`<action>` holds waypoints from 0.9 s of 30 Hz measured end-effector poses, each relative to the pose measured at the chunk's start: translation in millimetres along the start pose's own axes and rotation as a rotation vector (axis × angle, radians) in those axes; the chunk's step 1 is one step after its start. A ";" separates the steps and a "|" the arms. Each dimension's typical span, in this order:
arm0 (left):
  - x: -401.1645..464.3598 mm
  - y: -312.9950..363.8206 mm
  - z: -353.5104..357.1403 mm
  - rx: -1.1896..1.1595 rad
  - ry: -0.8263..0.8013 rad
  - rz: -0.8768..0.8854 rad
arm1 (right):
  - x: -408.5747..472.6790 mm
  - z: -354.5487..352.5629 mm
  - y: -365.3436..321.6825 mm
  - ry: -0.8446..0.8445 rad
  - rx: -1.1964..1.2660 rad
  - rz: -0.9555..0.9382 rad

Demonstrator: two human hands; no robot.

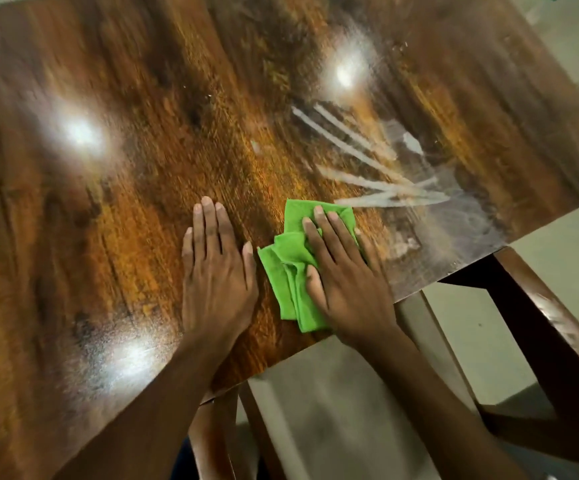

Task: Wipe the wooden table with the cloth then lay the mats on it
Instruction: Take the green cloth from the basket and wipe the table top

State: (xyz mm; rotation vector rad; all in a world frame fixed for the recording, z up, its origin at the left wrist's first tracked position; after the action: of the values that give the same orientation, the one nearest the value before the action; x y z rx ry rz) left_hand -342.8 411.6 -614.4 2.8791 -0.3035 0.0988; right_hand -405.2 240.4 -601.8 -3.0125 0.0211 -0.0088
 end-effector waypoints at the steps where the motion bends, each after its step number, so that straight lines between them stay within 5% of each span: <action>1: -0.3 0.0 0.8 0.008 -0.004 0.001 | 20.3 0.3 -2.5 0.016 0.004 -0.010; 8: -1.2 -1.2 2.7 -0.013 -0.013 0.000 | 190.8 0.3 -21.7 0.048 0.042 -0.050; 14: -2.3 -0.5 1.1 -0.041 -0.005 0.001 | 216.6 -7.3 38.8 0.058 0.052 0.001; 18: -2.3 0.5 1.3 -0.051 -0.007 -0.005 | 192.7 -16.8 76.6 0.065 0.058 0.098; 27: -1.1 2.2 0.6 -0.053 0.001 -0.008 | 13.7 -11.9 58.6 0.016 -0.011 -0.089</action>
State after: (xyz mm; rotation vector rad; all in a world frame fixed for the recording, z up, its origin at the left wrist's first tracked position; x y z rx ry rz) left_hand -344.3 409.7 -614.6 2.8277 -0.2893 0.0890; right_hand -392.4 180.6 -597.4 -3.0215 -0.1120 -0.0410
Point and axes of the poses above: each hand's wrist, its own x-axis towards the middle knuckle, its own z-axis out of the palm, y = z × x, the point moved 10 cm from there along x, towards the middle knuckle, and after that the axes turned 6 degrees about y, right-handed, at the moved point
